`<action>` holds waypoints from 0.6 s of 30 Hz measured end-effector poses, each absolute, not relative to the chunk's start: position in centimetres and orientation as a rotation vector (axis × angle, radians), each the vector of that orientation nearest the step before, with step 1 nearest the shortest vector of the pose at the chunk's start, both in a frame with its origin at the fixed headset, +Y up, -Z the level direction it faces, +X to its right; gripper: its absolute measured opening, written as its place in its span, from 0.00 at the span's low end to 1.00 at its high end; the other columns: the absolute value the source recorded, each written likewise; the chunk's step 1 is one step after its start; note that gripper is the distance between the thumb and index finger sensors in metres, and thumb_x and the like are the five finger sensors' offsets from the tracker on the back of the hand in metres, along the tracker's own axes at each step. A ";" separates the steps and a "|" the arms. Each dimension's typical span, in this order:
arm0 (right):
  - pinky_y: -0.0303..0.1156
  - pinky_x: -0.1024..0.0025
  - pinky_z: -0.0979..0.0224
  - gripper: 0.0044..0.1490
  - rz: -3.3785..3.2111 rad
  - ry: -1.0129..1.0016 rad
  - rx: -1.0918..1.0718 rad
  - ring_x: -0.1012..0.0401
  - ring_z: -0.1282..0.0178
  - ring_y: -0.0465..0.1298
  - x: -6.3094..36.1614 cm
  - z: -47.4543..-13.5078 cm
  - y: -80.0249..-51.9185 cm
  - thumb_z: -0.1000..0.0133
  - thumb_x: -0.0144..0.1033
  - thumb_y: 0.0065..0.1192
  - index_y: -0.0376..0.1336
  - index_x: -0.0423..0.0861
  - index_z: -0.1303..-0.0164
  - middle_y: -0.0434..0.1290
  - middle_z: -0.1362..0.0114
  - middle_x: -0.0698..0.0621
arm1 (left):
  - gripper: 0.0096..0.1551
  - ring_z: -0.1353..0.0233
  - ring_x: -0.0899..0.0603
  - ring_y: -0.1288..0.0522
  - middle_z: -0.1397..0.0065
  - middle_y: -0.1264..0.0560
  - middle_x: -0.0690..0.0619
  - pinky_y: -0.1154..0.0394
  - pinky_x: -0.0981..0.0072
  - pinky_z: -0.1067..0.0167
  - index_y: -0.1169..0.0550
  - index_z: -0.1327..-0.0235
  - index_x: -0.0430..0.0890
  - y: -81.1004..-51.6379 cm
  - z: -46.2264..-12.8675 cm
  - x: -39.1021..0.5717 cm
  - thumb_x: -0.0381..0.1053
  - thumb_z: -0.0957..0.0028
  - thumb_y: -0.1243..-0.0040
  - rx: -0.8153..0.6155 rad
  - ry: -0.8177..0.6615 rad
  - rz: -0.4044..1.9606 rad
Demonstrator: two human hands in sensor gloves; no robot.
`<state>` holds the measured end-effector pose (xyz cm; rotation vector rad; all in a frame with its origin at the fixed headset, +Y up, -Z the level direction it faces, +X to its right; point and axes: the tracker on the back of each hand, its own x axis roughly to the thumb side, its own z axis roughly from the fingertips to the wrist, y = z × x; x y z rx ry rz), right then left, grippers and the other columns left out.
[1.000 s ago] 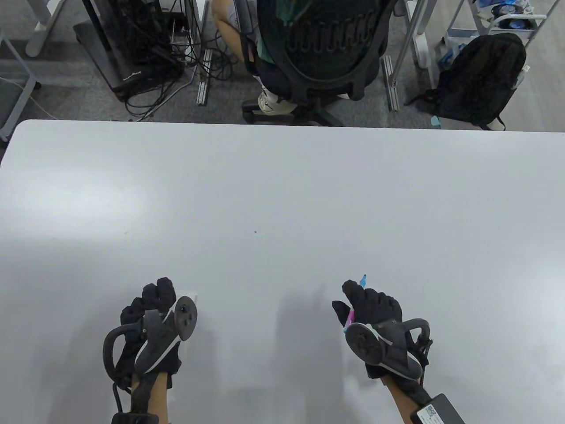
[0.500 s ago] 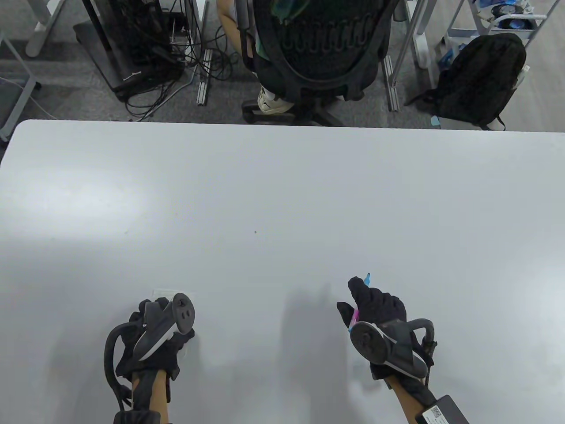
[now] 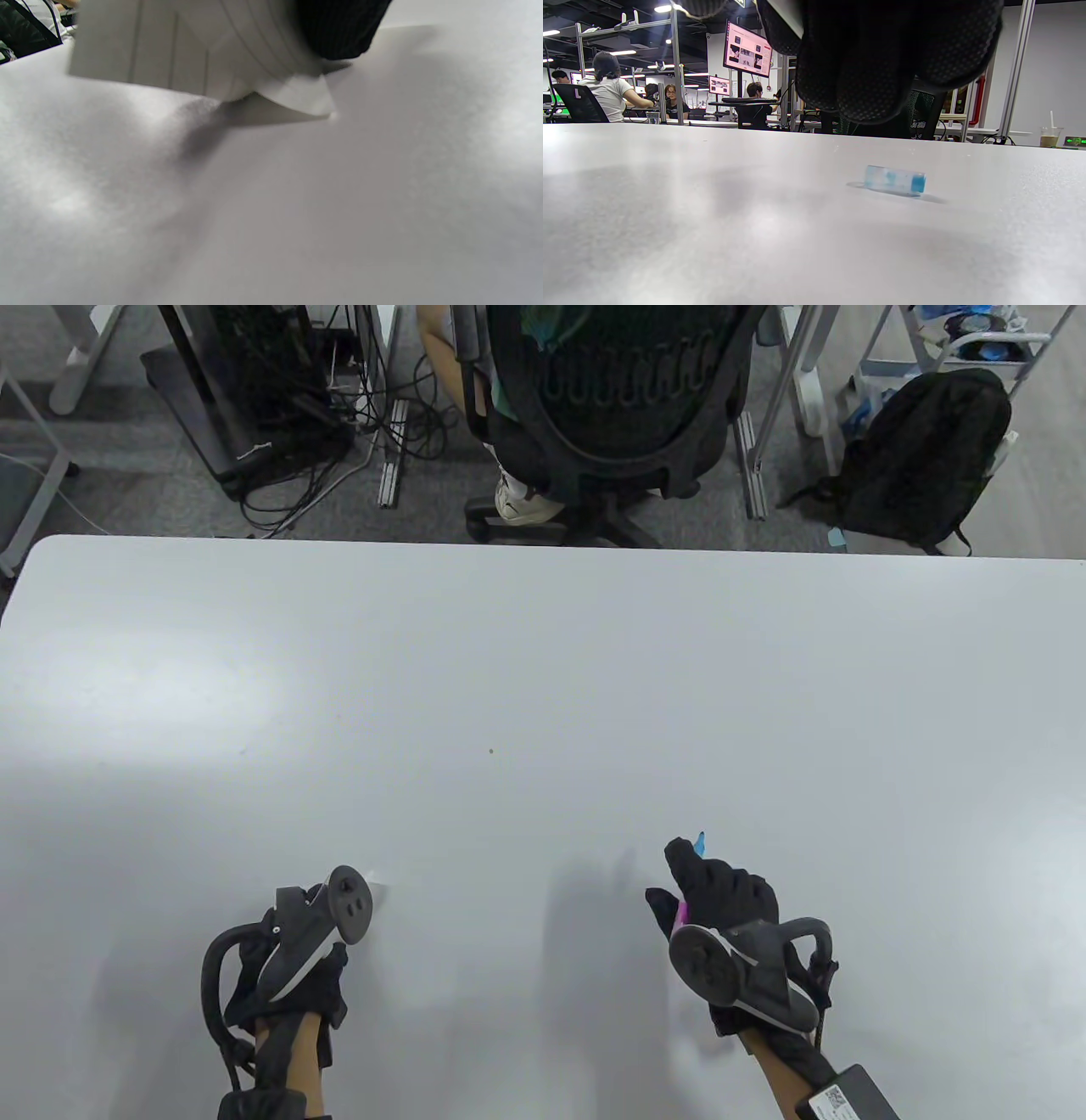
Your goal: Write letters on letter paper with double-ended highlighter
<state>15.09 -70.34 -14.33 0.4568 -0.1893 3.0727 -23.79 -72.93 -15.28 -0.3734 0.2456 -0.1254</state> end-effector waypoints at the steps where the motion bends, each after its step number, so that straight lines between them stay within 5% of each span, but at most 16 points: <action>1: 0.70 0.35 0.35 0.42 3.071 -0.194 0.458 0.40 0.40 0.77 15.1 -14.3 -70.3 0.39 0.52 0.37 0.52 0.40 0.18 0.73 0.33 0.33 | 0.22 0.43 0.49 0.19 0.32 0.26 0.46 0.22 0.49 0.36 0.28 0.32 0.49 -72.7 -15.3 -23.8 0.51 0.37 0.42 -0.350 0.248 -0.135; 10: 0.71 0.36 0.35 0.40 3.061 -0.282 0.503 0.42 0.42 0.78 14.5 -14.2 -70.2 0.38 0.51 0.39 0.59 0.42 0.21 0.72 0.34 0.32 | 0.22 0.42 0.50 0.19 0.32 0.25 0.47 0.22 0.50 0.36 0.28 0.32 0.50 -68.7 -14.9 -20.3 0.52 0.37 0.42 -0.119 0.141 -0.139; 18: 0.72 0.37 0.36 0.38 3.059 -0.321 0.525 0.43 0.43 0.79 14.5 -14.2 -70.1 0.37 0.49 0.40 0.62 0.41 0.23 0.73 0.35 0.32 | 0.22 0.40 0.50 0.20 0.30 0.26 0.49 0.23 0.49 0.33 0.28 0.32 0.52 -67.5 -14.3 -12.8 0.53 0.37 0.43 0.047 -0.109 -0.134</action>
